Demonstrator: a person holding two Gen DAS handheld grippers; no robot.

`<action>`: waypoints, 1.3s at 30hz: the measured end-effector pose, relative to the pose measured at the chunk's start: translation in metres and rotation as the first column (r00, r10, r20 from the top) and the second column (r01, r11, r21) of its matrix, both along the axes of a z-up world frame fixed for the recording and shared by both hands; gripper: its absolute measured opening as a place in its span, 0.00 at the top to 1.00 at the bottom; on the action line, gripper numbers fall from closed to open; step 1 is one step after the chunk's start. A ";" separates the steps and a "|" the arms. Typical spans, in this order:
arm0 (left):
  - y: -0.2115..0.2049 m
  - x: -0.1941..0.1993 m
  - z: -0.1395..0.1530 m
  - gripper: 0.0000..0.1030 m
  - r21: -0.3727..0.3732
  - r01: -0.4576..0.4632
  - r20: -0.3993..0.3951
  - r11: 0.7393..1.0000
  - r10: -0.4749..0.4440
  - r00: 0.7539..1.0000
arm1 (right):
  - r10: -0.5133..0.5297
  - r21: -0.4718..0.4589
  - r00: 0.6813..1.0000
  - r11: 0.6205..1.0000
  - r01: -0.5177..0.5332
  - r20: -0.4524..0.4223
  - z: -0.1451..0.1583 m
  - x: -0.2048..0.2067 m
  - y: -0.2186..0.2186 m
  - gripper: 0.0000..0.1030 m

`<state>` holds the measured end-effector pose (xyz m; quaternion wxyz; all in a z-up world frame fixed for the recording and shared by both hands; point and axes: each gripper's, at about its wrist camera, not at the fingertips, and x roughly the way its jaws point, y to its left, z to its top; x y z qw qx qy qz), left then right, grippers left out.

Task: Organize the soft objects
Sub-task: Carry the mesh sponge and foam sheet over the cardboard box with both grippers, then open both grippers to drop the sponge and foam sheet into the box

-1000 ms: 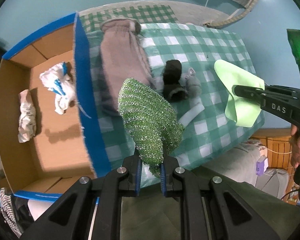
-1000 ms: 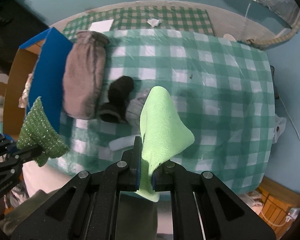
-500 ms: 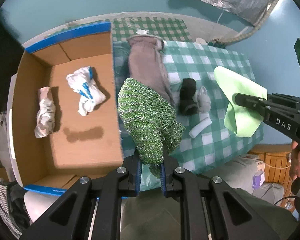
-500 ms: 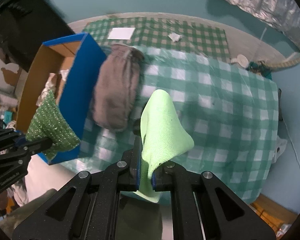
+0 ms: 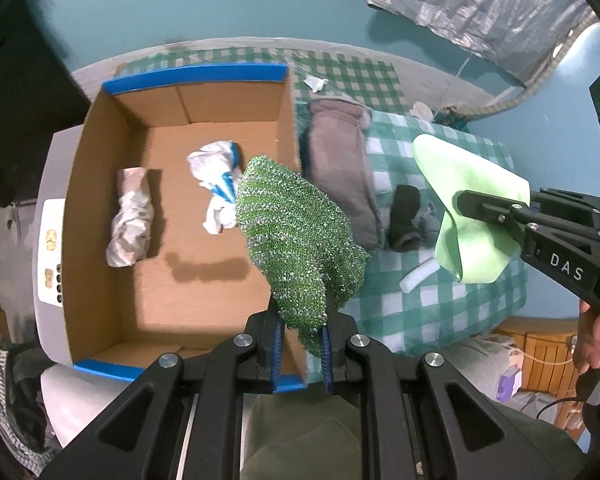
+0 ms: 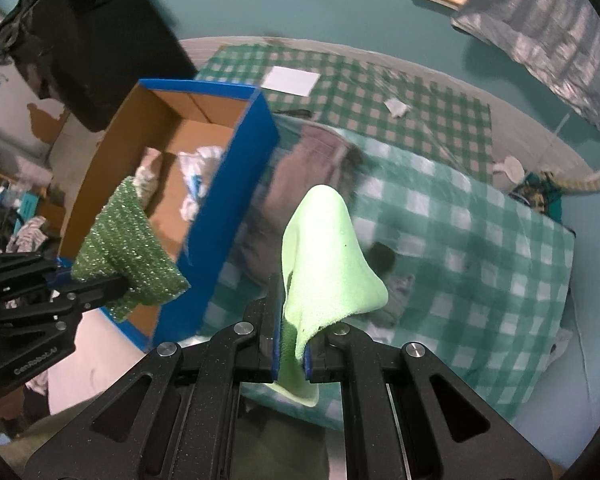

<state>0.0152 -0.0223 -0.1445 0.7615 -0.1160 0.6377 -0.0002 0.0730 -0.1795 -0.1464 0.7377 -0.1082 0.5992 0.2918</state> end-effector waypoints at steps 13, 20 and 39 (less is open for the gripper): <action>0.058 -0.009 0.000 0.85 0.022 -0.126 -0.001 0.992 0.126 0.992 | 0.138 0.020 0.989 0.990 -0.139 0.047 0.017 -0.003 0.074 0.93; 0.083 -0.014 -0.003 0.85 0.040 -0.171 -0.007 0.985 0.171 0.985 | 0.194 0.018 0.979 0.981 -0.196 0.058 0.019 -0.008 0.107 0.93; 0.115 -0.022 -0.019 0.85 0.056 -0.222 -0.037 0.973 0.225 0.974 | 0.266 0.014 0.964 0.964 -0.266 0.006 -0.005 -0.017 0.163 0.93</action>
